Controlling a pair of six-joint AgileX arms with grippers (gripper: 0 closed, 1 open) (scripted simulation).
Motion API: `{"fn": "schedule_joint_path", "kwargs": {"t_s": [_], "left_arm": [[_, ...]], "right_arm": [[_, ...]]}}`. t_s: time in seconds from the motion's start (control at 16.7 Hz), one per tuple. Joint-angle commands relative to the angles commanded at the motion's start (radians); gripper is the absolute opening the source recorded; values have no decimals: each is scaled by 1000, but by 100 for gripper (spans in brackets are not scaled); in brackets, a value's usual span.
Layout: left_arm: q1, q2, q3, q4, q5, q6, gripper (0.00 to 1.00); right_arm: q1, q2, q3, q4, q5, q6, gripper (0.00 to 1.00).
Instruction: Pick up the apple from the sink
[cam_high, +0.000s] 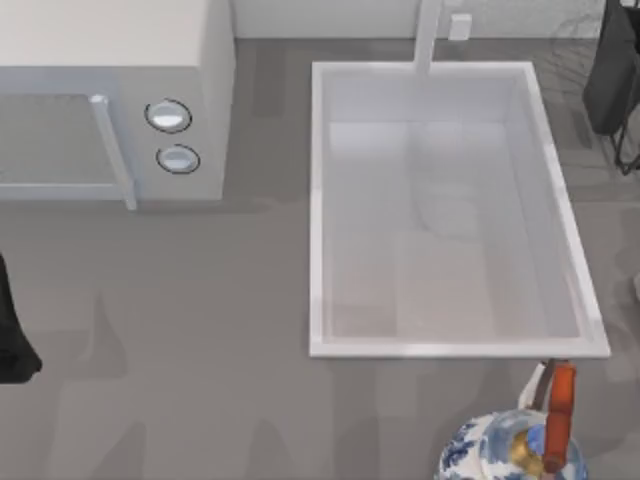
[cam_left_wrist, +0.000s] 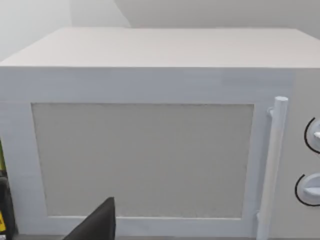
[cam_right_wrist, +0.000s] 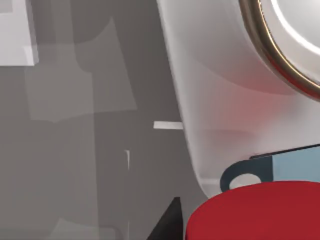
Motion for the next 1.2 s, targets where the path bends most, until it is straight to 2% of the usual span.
{"fn": "schedule_joint_path", "kwargs": {"t_s": [0.06,0.84,1.2], "left_arm": [[0,0,0,0,0,0,100],[0,0,0,0,0,0,100],[0,0,0,0,0,0,100]], "right_arm": [[0,0,0,0,0,0,0],[0,0,0,0,0,0,98],[0,0,0,0,0,0,100]]}}
